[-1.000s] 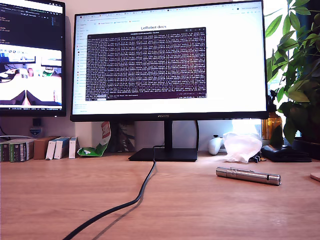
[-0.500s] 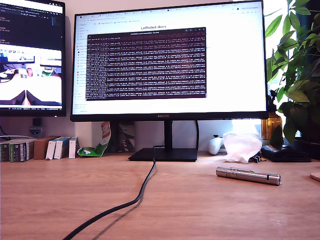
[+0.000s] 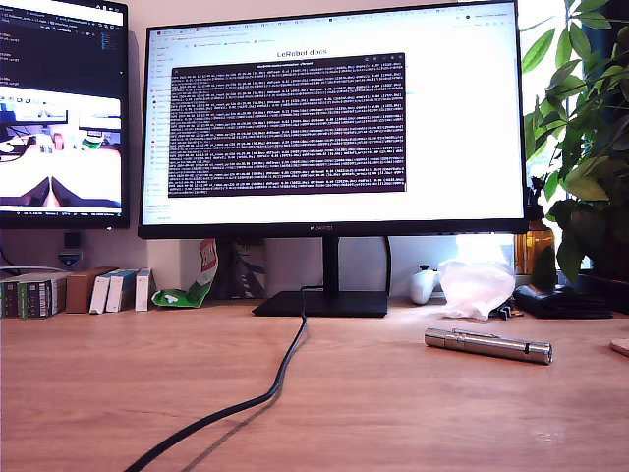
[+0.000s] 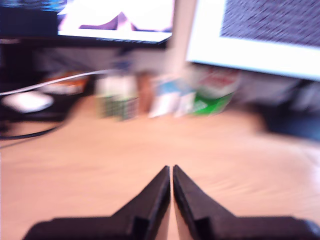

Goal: Pick the metallic laser pointer with your right arm, pass it to your left arm, then place it down to the left side of the table

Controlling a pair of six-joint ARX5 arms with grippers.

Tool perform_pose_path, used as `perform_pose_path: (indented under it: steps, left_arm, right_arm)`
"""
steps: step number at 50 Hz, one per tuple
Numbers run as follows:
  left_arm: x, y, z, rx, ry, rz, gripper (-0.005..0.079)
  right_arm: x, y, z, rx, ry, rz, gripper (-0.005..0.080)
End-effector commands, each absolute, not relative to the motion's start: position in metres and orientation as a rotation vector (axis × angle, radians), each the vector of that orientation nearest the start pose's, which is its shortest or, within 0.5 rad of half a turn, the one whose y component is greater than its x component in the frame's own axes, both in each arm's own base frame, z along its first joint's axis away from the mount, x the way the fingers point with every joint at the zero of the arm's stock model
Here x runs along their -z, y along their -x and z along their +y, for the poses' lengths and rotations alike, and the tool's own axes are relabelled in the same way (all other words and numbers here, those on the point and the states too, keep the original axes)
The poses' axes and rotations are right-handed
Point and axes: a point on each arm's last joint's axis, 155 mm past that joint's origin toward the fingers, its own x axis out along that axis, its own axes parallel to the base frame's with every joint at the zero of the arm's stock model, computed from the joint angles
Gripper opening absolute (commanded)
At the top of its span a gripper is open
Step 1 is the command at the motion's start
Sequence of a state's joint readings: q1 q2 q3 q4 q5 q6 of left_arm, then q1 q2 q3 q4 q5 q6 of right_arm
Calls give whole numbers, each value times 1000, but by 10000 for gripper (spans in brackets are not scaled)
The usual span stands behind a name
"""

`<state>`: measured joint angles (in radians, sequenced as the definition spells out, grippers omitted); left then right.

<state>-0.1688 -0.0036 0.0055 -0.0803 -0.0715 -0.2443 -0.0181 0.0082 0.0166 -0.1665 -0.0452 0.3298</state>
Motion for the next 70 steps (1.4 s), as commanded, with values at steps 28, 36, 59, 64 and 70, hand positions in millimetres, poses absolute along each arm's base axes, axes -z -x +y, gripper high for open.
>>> perform_pose_path:
  steps: [28,36,59,64,70]
  left_arm:
    - [-144,-221,-114,575,282,148,-19]
    - [-151,-217,-118,605,285,143,-19]
    - [-161,-204,-129,666,306,272,-19]
    - [-163,-203,-131,674,308,334,-19]
    - [-166,-203,-138,708,284,417,-19]
  right_arm:
    - [-130,-226,72,-335,-471,392,-13]
    - [-147,-228,79,-373,-470,433,-13]
    - [-155,-246,105,-548,-125,739,-13]
    - [-148,-253,105,-547,-61,802,-13]
    - [-137,-263,103,-539,8,866,-13]
